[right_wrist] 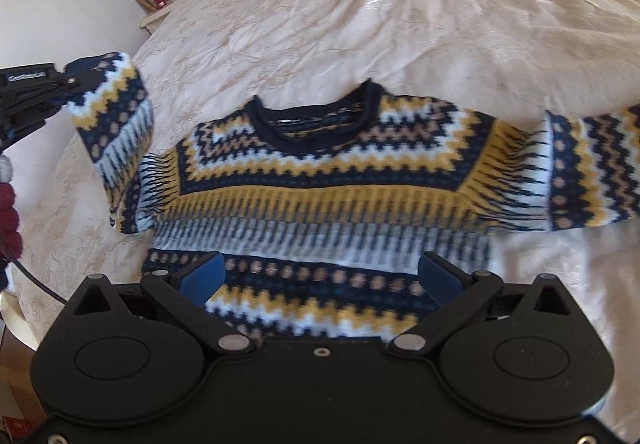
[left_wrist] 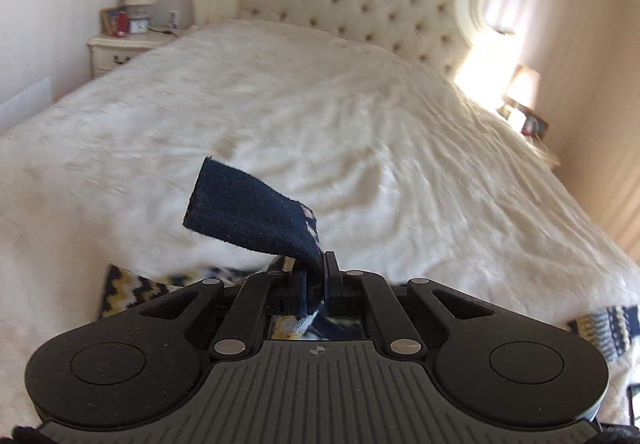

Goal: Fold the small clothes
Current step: 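Fold the held sleeve across the sweater body and release with the left gripper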

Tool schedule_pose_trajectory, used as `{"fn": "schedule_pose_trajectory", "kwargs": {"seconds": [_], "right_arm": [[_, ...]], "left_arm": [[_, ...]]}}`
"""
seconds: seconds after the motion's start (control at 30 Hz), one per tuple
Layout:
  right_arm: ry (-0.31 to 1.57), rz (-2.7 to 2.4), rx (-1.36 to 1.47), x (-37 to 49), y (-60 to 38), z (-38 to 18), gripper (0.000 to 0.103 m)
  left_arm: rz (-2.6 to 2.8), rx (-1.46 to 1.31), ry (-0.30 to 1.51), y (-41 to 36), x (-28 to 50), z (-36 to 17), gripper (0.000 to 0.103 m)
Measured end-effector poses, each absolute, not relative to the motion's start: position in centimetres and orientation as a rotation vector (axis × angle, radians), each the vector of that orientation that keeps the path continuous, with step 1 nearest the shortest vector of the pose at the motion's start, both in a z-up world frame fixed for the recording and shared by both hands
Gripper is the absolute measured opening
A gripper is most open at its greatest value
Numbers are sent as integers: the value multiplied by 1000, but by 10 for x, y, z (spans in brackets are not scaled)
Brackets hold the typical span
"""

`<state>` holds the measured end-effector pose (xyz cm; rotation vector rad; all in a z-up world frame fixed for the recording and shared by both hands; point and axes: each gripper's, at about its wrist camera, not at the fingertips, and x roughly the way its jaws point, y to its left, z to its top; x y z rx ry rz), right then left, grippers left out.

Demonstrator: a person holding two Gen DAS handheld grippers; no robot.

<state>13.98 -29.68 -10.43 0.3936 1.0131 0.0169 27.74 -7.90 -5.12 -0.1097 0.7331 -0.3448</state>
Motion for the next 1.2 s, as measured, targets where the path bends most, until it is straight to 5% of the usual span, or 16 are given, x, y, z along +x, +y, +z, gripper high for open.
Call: {"fn": "schedule_pose_trajectory", "kwargs": {"seconds": [0.43,0.5,0.6,1.07,1.2], "right_arm": [[1039,-19,424,115,-333,-119,102],[1044,-20,427,115,-332,-122,102],[1045,-28,426,119,-329,-126,102],[984,-54,440,177,-330,-142,101],[1005,-79,449,200,-340,-158,71]], "left_arm": [[-469,56,862,-184,247,-102,11],[-505,79,839,-190,242,-98,26],[-561,112,798,-194,233,-91,33],[-352,156,918,-76,267,-120,35],[-280,155,945,-41,280,-126,35]]}}
